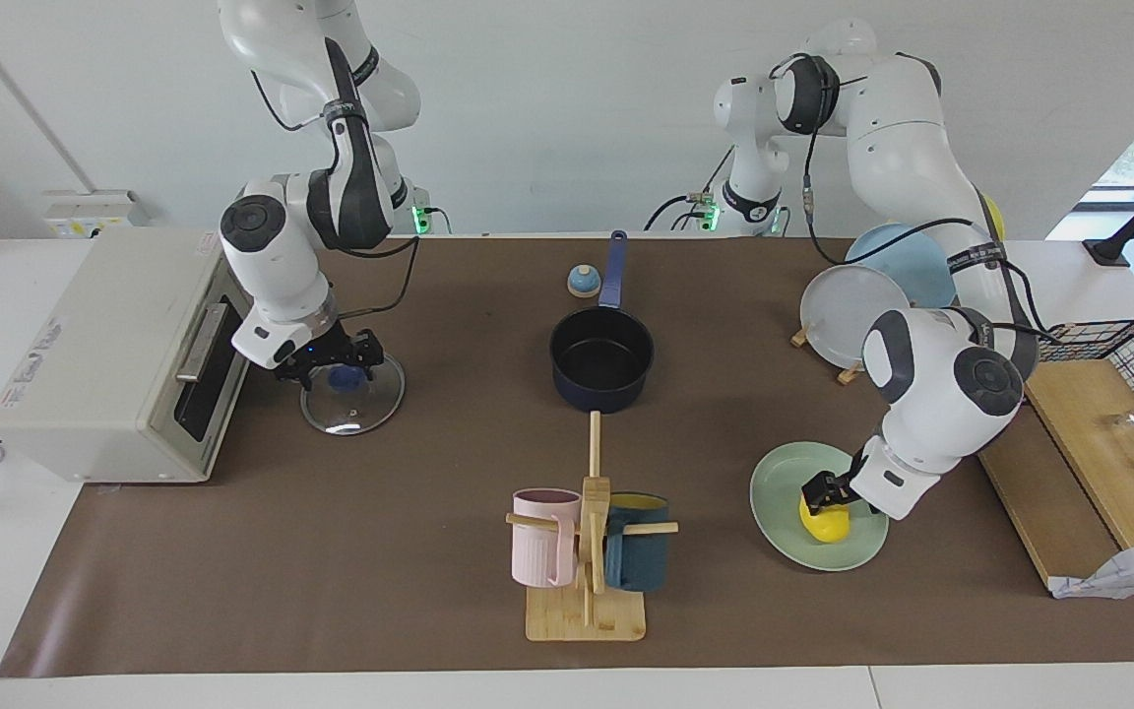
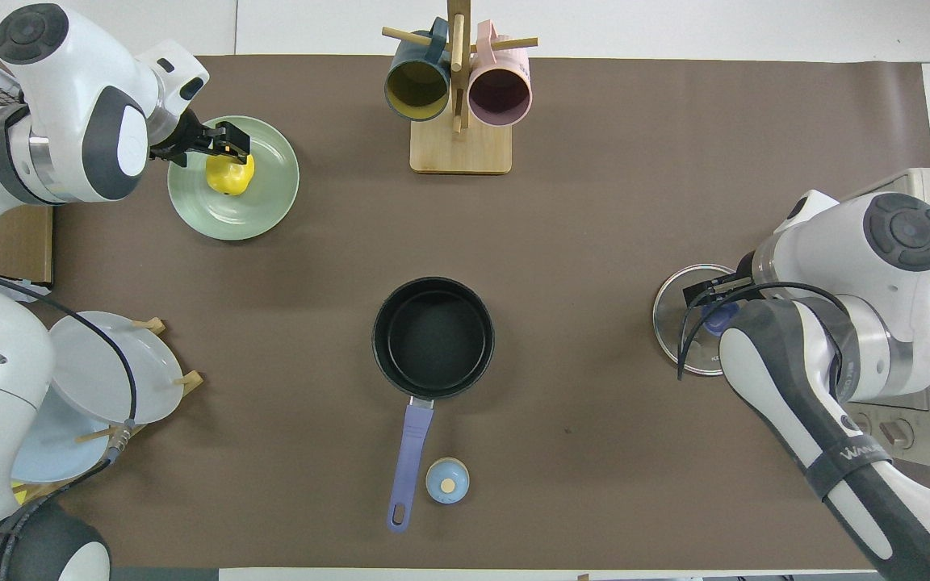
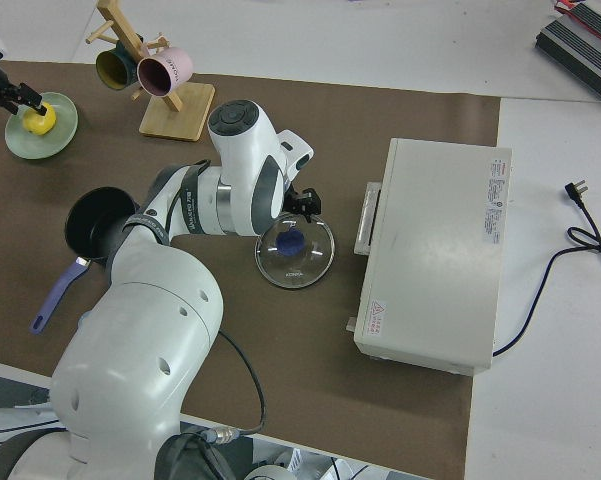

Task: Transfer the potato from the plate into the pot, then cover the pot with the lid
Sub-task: 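Grasp the potato with the left gripper while the right gripper reaches the lid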

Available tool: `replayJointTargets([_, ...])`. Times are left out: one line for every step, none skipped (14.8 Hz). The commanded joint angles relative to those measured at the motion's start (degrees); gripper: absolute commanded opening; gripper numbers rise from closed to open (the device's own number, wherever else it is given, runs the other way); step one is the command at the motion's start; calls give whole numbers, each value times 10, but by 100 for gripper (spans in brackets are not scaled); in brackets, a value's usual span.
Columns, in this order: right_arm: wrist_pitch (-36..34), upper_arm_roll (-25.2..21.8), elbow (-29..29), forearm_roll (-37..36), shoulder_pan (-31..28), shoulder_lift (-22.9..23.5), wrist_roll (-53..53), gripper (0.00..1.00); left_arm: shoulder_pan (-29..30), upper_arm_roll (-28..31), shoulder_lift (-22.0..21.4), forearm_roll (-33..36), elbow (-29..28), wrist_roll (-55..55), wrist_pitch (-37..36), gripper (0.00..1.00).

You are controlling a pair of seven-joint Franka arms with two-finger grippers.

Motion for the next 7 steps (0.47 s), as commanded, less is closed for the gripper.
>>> replayJointTargets([30,2,-46,15,-2,-36,-29,100,-7,4,-9,-1,-19,-16,18,100])
replayJointTargets([47,2,-60,15,-4,-38,-38,100,-7,4,-9,-1,-19,-16,18,100])
replayJointTargets([59,1,-73,15,-4,-43,-41,100,-7,4,-9,-1,-19,-16,18,95])
replayJointTargets([64,1,-81,15,-6,-44,-41,100,-7,4,-9,2,-20,-16,23,85])
replayJointTargets([65,1,-83,15,-5,-45,-40,100,-8,5,-11,2,-29,-16,32,75])
replayJointTargets([67,1,-87,15,-3,-47,-40,100,-11,5,-21,3,-47,-16,45,65])
replayJointTargets([69,1,-89,15,-3,-48,-40,100,-14,5,-22,3,-56,-16,54,45])
